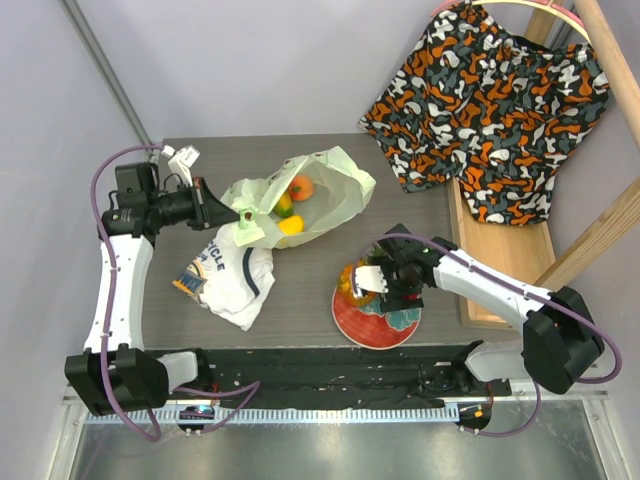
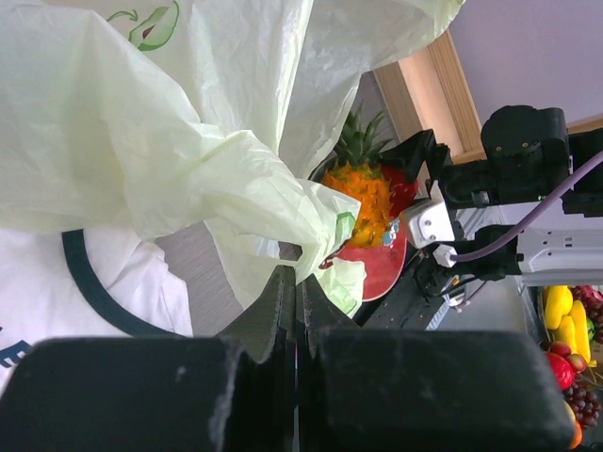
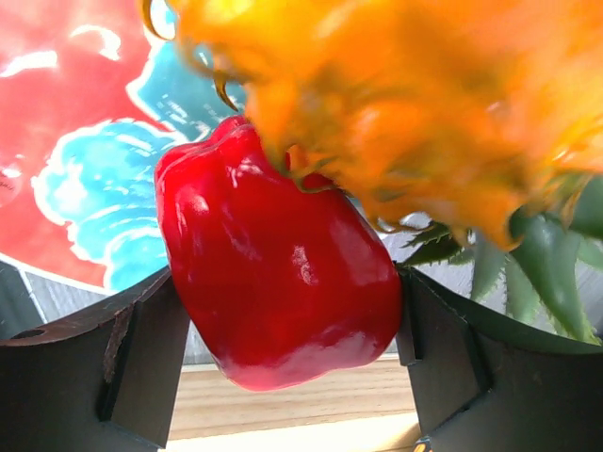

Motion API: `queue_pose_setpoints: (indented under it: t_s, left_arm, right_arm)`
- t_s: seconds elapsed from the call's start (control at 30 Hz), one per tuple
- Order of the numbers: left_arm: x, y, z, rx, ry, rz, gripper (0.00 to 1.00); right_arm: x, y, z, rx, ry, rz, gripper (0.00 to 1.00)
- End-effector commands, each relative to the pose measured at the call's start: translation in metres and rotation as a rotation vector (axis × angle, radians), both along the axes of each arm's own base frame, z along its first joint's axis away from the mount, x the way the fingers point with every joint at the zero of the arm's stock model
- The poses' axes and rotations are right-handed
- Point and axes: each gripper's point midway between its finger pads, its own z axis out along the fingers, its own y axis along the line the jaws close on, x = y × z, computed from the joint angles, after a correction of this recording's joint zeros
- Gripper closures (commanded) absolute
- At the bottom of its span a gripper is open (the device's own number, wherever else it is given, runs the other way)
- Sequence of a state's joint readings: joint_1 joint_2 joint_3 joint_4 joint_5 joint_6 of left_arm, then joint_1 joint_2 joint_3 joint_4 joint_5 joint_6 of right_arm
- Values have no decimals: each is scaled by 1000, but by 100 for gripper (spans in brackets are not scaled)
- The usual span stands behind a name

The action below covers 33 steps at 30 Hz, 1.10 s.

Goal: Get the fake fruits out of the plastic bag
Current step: Place the fake fruit on the plate, then adjust the plastic bag at the center of the board.

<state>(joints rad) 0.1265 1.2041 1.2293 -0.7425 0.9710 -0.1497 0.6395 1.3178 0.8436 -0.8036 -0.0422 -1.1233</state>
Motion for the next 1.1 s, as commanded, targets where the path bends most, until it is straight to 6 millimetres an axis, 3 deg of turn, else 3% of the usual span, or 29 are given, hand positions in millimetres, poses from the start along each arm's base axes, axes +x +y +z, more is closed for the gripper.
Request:
queue_pose_setpoints:
  t_s: [0.0, 0.03, 0.07, 0.2, 0.3, 0.47, 0.53, 0.6, 0.63, 0.67, 0.7, 0.77, 0.9, 0.93, 1.03, 1.07]
  left_arm:
    - [-4, 0, 3, 11, -28, -7, 100]
    - [-4, -1, 3, 10, -27, -10, 100]
    - [-4, -1, 3, 9, -26, -11, 100]
    - [-3, -1, 1, 3, -15, -16, 100]
    - [-5, -2, 0, 7, -13, -21, 100]
    - [-16, -2, -8, 10, 16, -24, 100]
    - [-23, -2, -14, 18, 34, -33, 100]
    - [-31, -4, -16, 19, 40, -45, 100]
    - [-34, -4, -17, 19, 37, -50, 100]
    - [-36, -5, -15, 15, 32, -59, 100]
    - [-38, -6, -14, 16, 30, -62, 100]
    - [-38, -6, -9, 22, 8, -70, 100]
    - [-50, -7, 3, 40, -29, -100, 100]
    - [-54, -7, 6, 52, -42, -104, 100]
    - [-66, -5, 19, 97, -87, -117, 100]
    - [-68, -4, 29, 109, -118, -119, 100]
  right_arm:
    - [11, 12, 12, 55, -51, 6, 21]
    - [5, 13, 14, 69, -37, 21, 4]
    - [2, 13, 16, 78, -28, 22, 0]
    - [-14, 8, 36, 102, 7, -25, 0]
    - [-13, 6, 68, 130, -40, -46, 0]
    - [12, 22, 136, 255, -203, -61, 0]
    - [35, 41, 170, 366, -283, -120, 0]
    - [53, 67, 185, 461, -287, -141, 0]
    - [61, 82, 208, 527, -294, -141, 0]
    - [66, 93, 214, 556, -275, -136, 1]
    - [75, 112, 205, 578, -214, -122, 6]
    - [97, 138, 230, 683, -228, -173, 12]
    - [141, 184, 206, 723, -156, -273, 31]
    - [157, 195, 188, 698, -134, -297, 38]
    - [172, 210, 160, 644, -132, -368, 46]
    - [175, 215, 137, 604, -113, -390, 47]
